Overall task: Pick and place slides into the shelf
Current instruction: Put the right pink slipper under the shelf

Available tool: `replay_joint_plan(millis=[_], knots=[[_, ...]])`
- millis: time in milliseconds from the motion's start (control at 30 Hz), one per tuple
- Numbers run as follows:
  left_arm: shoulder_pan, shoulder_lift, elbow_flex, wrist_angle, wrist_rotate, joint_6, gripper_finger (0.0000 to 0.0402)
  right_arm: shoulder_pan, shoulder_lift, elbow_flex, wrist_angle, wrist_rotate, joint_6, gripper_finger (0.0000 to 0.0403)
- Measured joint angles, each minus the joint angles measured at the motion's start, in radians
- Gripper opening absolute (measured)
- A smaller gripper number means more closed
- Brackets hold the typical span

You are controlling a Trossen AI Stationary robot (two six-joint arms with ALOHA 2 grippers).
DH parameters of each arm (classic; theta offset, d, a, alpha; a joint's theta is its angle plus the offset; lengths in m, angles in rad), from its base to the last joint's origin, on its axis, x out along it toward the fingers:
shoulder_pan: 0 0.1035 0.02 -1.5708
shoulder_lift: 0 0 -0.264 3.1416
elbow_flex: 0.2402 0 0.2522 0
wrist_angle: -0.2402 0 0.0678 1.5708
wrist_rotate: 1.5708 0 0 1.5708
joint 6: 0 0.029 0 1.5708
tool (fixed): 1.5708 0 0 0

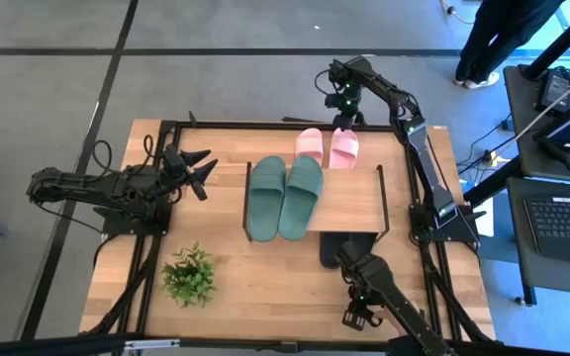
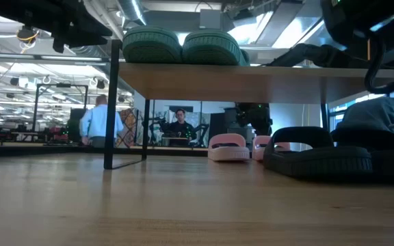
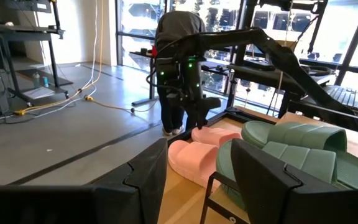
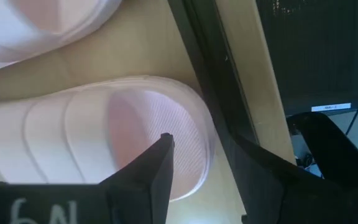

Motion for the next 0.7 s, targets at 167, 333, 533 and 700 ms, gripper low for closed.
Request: replay_joint_plan(millis=[167, 333, 533, 700], knots=[[0.0, 0.0, 0.0, 0.0, 0.0, 0.0, 0.017, 0.0, 0.012, 0.0, 0.012, 0.0, 0.0, 0.0156], [0.0, 0.0, 0.0, 0.0, 0.0, 0.0, 0.017, 0.0, 0.012, 0.0, 0.016, 0.0, 0.006, 0.0156], [0.0, 0.0, 0.0, 0.0, 0.0, 0.0, 0.017, 0.0, 0.012, 0.0, 0.022, 0.0, 0.021, 0.0156], [0.0, 0.0, 0.0, -0.009, 0.0, 0.0, 0.017, 0.0, 0.011, -0.021, 0.041, 0.0, 0.023, 0.0156]])
